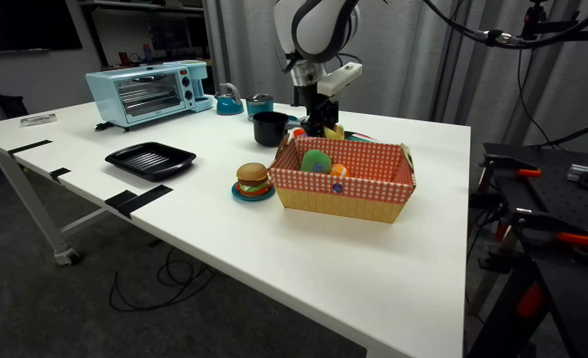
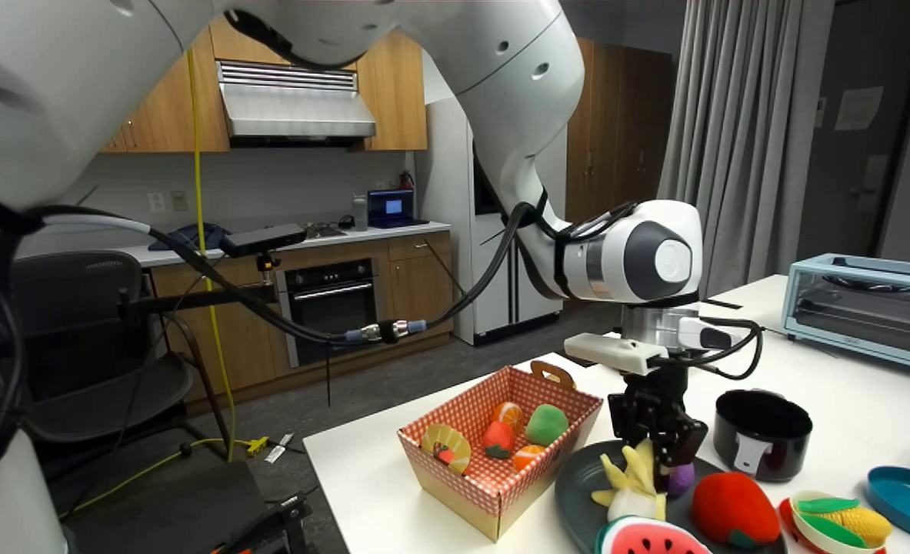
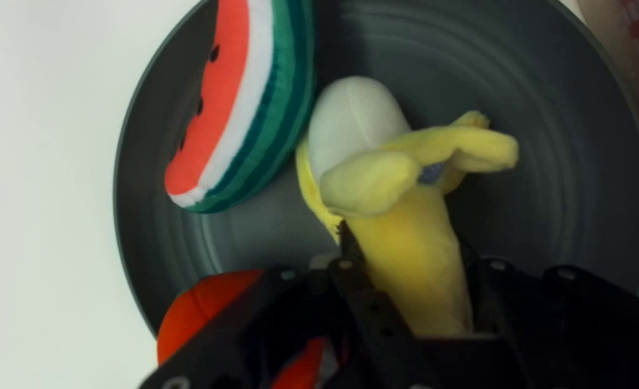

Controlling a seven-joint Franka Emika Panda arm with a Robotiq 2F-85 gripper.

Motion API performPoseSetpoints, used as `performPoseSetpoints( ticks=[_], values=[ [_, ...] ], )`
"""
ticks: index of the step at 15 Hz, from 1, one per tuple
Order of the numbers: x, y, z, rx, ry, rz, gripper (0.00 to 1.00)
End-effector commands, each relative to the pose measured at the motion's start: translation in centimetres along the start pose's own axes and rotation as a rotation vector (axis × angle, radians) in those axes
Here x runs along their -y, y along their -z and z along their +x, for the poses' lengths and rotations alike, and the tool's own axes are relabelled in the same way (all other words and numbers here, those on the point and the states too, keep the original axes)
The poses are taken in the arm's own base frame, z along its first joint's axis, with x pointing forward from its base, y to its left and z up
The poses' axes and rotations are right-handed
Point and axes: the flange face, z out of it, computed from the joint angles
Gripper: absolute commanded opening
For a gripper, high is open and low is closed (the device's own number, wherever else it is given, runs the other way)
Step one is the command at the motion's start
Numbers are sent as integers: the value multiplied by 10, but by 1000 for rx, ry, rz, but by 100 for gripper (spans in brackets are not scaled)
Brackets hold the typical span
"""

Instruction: Put the banana plush toy inside the box

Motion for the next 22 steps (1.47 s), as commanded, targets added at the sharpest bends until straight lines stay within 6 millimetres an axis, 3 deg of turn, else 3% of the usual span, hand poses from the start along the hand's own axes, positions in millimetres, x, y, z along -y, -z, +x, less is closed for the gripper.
performPoseSetpoints(
  ticks=[1, 3, 7, 12, 17, 22],
  values=[
    [-8, 19, 3, -5, 6, 3, 8],
    [-12, 29, 0, -12, 2, -1, 2],
    [-21, 50, -7, -27, -17, -11, 4],
    [-27, 98, -25, -64, -20, -32, 4],
    [-13, 158, -44, -136, 32, -89, 4],
    [18, 211, -65, -223, 114, -169, 4]
  ],
)
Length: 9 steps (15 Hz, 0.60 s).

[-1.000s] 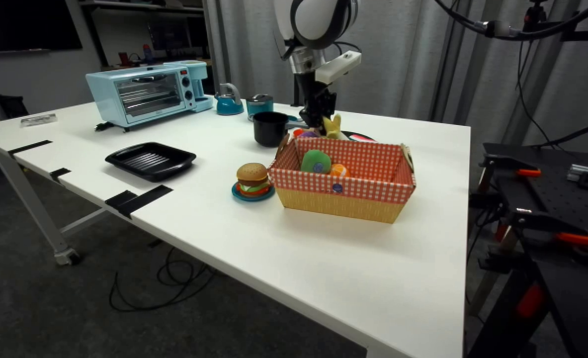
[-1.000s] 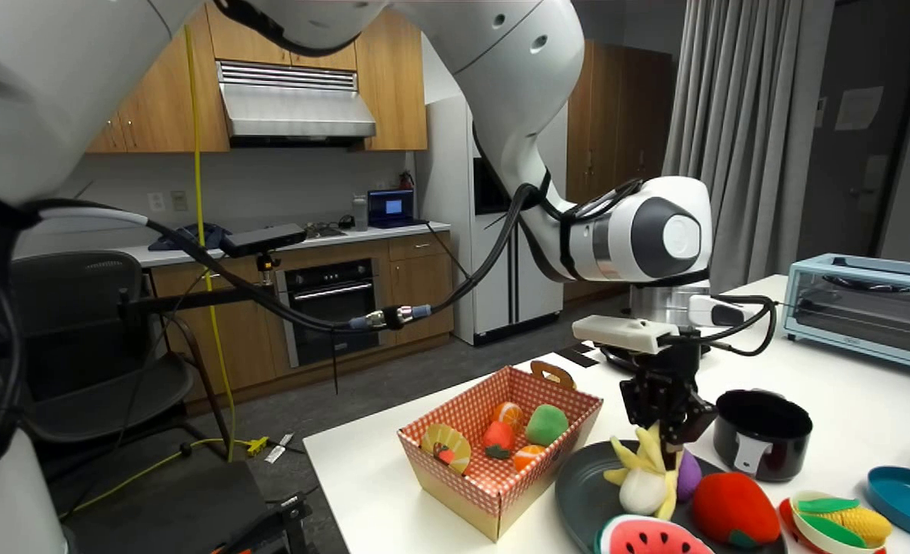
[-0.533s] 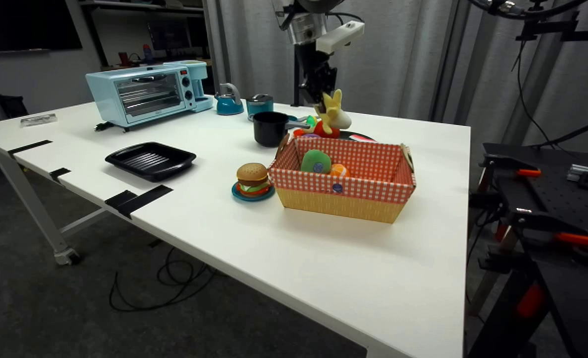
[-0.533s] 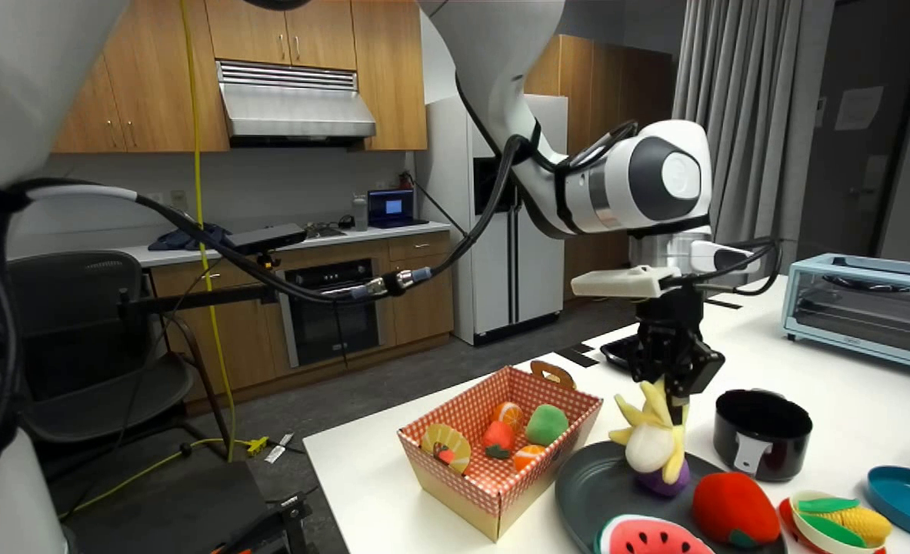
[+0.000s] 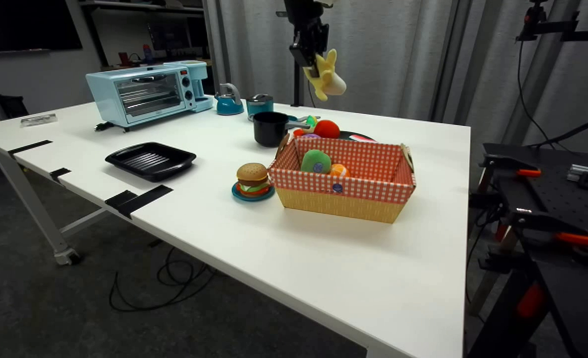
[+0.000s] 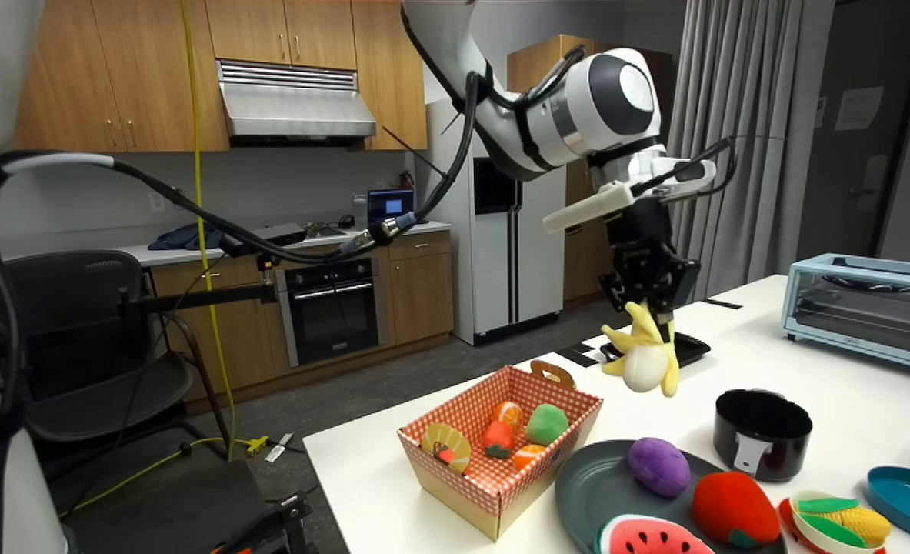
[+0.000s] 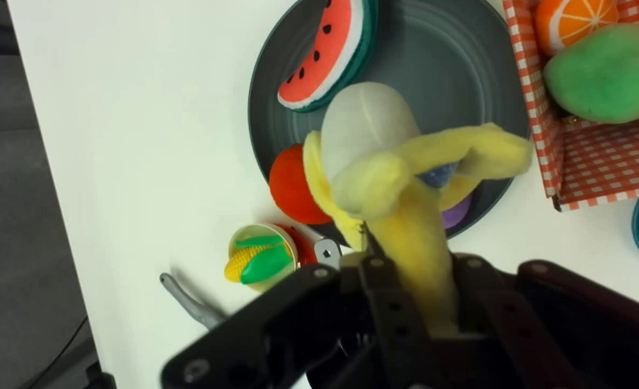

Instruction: Put the banana plush toy inside the box

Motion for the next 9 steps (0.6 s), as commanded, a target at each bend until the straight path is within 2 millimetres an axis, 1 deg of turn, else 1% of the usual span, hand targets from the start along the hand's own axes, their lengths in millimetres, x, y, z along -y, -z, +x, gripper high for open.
performPoseSetpoints(
  ticks=[1, 3, 5, 9],
  values=[
    [19, 41, -14, -55, 43, -57, 4],
    [35, 56, -17, -80, 65, -59, 4],
    [51, 66, -21, -90, 82, -35, 4],
    [76, 75, -30, -89, 110, 12, 4]
  ],
)
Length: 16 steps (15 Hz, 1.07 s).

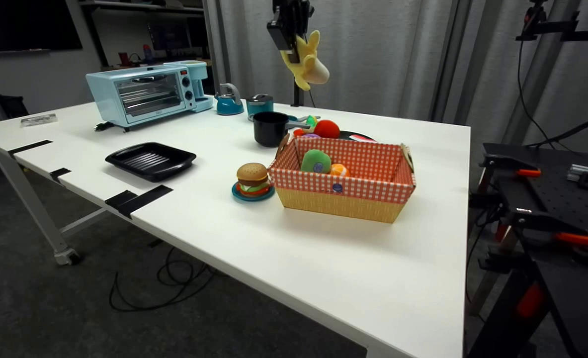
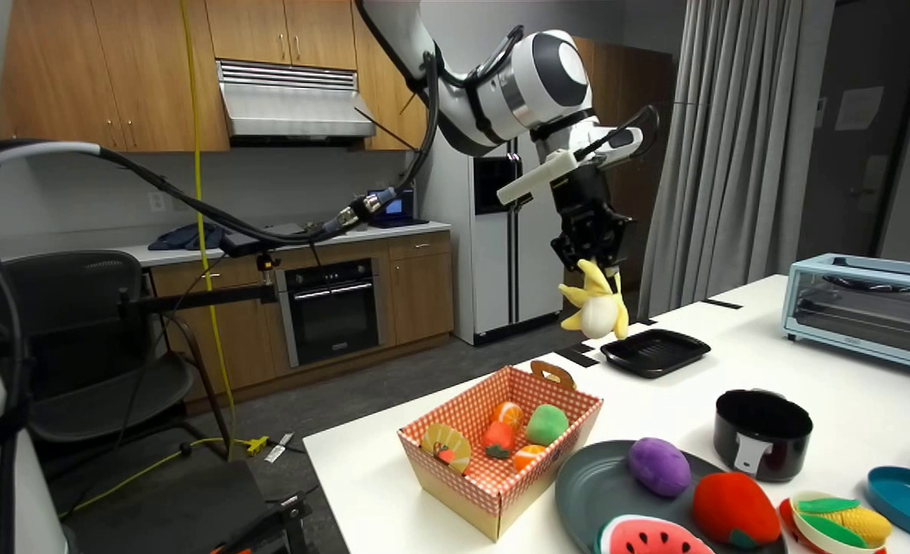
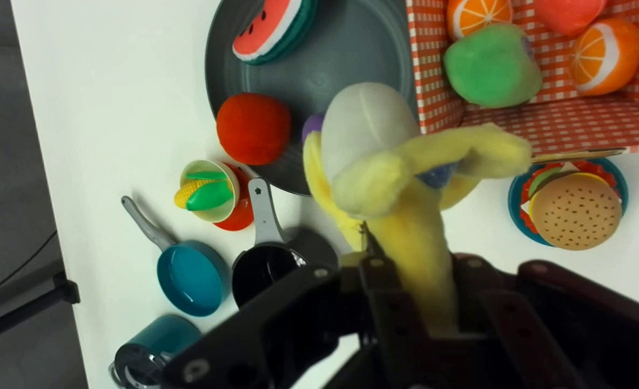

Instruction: Put the banana plush toy inside the box

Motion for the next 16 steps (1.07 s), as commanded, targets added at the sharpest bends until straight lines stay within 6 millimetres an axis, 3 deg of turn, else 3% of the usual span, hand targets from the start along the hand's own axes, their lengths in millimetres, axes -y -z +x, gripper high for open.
performPoseSetpoints(
  ticks=[1, 9, 16],
  values=[
    [14, 13, -11, 16, -8, 36, 4],
    [42, 12, -44, 84, 6, 113, 4],
    [48, -12, -79, 162, -9, 153, 4]
  ],
)
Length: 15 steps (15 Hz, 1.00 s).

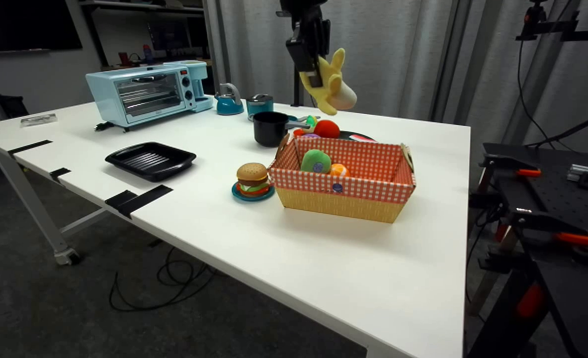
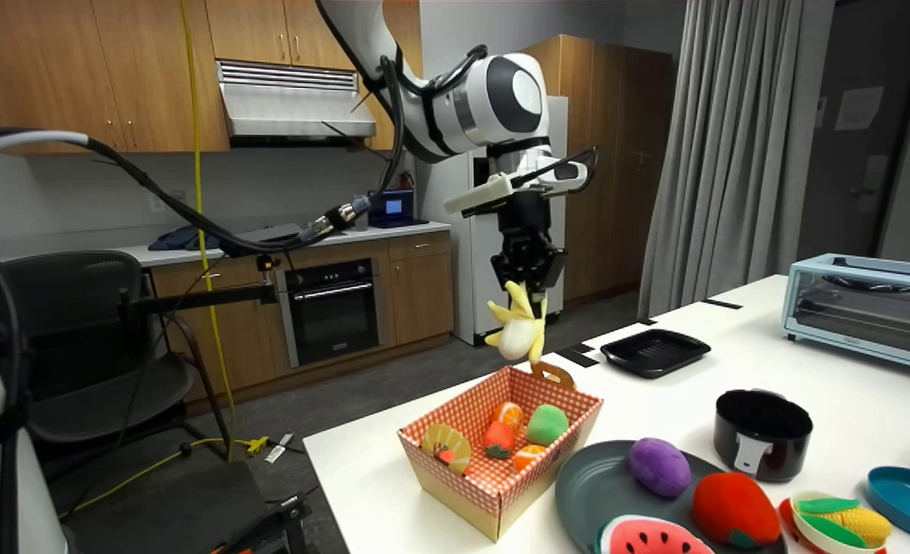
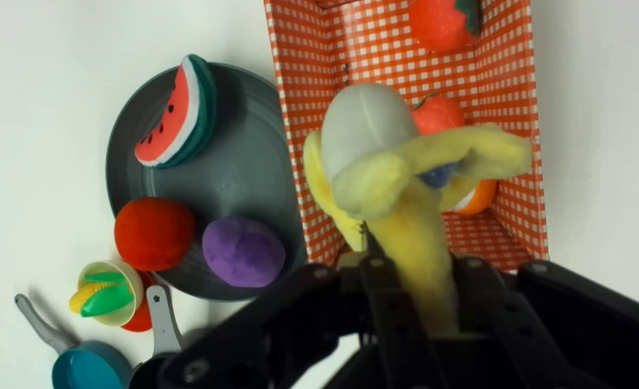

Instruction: Put the banana plush toy inside the box

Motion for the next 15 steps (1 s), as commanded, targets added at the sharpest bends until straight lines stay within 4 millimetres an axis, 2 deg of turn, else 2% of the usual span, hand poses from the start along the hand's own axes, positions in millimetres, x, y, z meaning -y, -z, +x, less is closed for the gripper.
performPoseSetpoints(
  ticks=[1, 5, 11, 12, 13, 15],
  values=[
    [-4, -7, -24, 42, -43, 43, 4],
    [-3, -17, -32, 61, -53, 78, 4],
    [-4, -16, -30, 14, -48, 83, 4],
    [-4, -15, -30, 4, -39, 79, 26],
    [-3, -15, -30, -2, -34, 75, 42],
    [-2, -14, -31, -11, -23, 70, 55]
  ],
)
